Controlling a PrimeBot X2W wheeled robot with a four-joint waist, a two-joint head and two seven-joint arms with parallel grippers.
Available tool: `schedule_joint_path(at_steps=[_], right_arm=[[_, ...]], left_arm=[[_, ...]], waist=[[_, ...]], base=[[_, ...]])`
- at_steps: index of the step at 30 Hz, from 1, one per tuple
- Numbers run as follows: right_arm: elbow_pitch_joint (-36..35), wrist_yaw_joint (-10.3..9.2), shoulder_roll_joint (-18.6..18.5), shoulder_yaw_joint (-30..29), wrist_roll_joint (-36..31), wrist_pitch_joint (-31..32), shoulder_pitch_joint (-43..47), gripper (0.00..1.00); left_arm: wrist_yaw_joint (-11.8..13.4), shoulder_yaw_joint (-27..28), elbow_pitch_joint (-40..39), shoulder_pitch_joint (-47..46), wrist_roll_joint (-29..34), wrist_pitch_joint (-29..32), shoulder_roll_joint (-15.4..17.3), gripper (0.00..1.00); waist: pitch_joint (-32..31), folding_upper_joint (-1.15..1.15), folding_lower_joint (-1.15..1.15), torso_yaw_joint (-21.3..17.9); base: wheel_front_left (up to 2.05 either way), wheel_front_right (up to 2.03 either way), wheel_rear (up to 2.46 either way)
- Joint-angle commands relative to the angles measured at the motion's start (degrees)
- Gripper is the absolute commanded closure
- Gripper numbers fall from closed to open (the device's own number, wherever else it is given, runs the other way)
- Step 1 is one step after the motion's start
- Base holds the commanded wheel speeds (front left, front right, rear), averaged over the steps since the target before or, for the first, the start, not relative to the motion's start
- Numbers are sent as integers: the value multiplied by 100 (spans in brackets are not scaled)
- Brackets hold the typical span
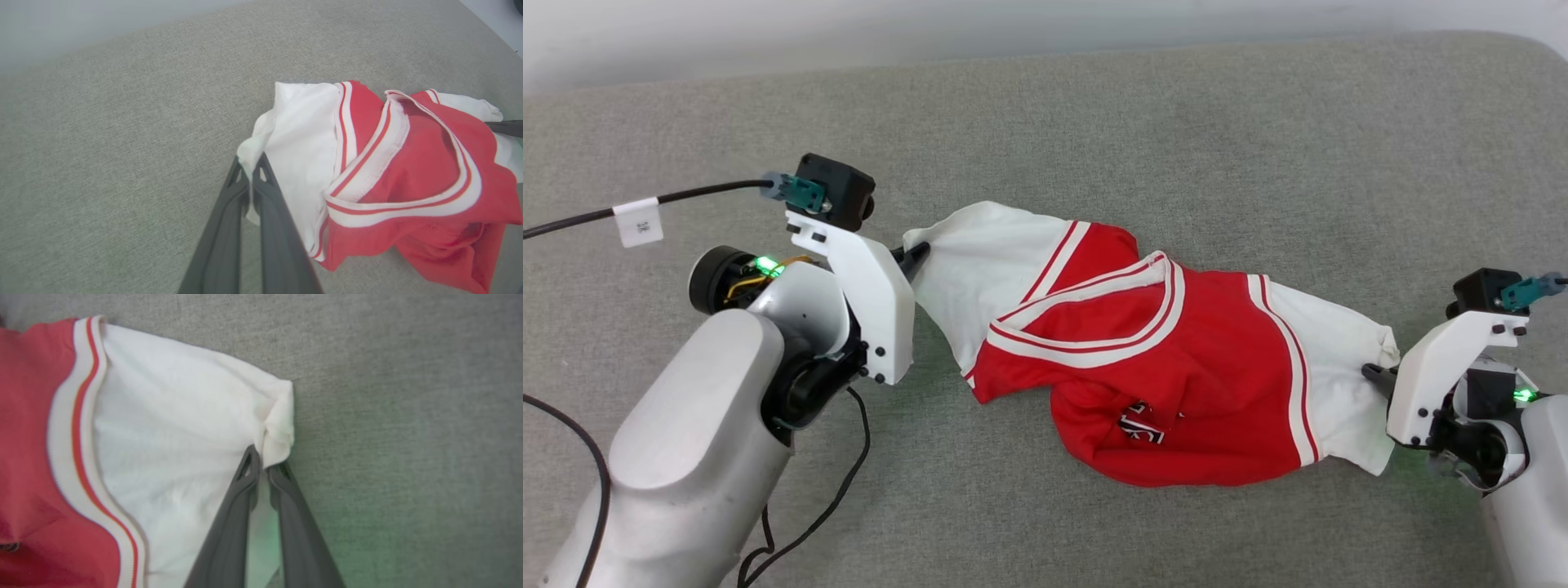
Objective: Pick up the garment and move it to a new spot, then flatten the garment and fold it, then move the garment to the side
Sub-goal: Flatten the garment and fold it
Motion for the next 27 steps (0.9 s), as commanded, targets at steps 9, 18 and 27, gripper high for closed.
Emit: schedule_joint_path(at_steps=[9,18,27], right_arm=[[-495,-3,-251,287,-312,-707,-319,100],[-708,-2,-449,367,-719,-1168,-1136,100],[-202,-2,-405,460,-843,-1999,-2780,100]], left_arm=[[145,209,106,-4,58,-289,191,100],[332,521,843,-704,129,-725,119,100],[328,745,1903,-2292,288,-1299,-146,100]], waist=[[-391,0,0,-41],[-730,0,0,20],[-310,0,0,129]], base=[[0,0,0],[0,0,0],[0,0,0]])
